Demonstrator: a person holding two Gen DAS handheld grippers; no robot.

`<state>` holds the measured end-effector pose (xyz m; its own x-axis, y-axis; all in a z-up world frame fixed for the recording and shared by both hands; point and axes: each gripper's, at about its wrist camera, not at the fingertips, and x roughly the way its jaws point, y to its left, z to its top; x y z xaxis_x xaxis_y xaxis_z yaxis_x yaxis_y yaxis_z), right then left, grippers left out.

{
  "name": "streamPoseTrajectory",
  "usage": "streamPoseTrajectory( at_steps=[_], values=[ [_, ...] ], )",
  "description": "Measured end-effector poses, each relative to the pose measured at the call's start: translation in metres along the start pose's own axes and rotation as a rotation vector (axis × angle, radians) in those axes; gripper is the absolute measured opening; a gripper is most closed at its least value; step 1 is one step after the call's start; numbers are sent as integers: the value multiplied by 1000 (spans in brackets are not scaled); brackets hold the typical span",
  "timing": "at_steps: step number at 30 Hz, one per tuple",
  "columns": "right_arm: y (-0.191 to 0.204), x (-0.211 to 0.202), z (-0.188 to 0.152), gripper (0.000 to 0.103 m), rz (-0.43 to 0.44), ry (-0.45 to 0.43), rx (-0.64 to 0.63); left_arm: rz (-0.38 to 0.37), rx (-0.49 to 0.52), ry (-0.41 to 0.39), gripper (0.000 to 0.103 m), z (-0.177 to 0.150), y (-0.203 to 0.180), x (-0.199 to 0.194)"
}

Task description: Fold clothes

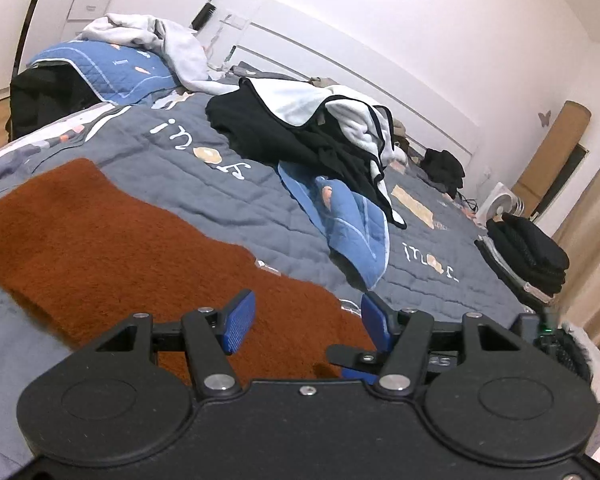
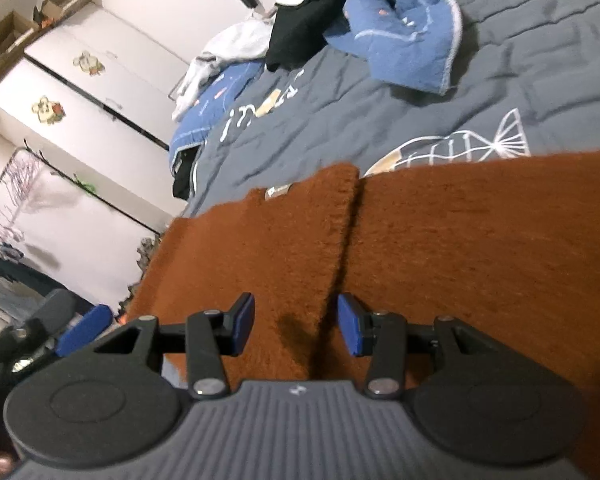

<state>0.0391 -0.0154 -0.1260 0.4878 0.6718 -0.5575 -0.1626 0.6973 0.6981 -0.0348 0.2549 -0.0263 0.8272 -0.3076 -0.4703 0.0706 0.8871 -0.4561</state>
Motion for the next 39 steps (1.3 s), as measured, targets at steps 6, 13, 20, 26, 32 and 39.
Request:
streamPoseTrajectory(
  at_steps=[6,13,20,26,32,39],
  values=[
    [-4,11,2,37,7,-17,40,-7,22,-3,58,-2,-3,-1],
    [-7,-18,4,3,107,-88,104,0,26,-21,58,0,-4,-4],
    [-26,-60,11,3,41,-121,127,16,52,8,58,-4,-9,4],
    [-69,-114,7,3,-78,-142,179,1,100,36,58,-11,-21,9],
    [-117,-183,4,3,-211,-194,243,-37,164,74,58,-23,-46,20],
    [-159,-250,-7,3,-330,-254,277,-133,257,142,58,-50,-95,42]
  ],
)
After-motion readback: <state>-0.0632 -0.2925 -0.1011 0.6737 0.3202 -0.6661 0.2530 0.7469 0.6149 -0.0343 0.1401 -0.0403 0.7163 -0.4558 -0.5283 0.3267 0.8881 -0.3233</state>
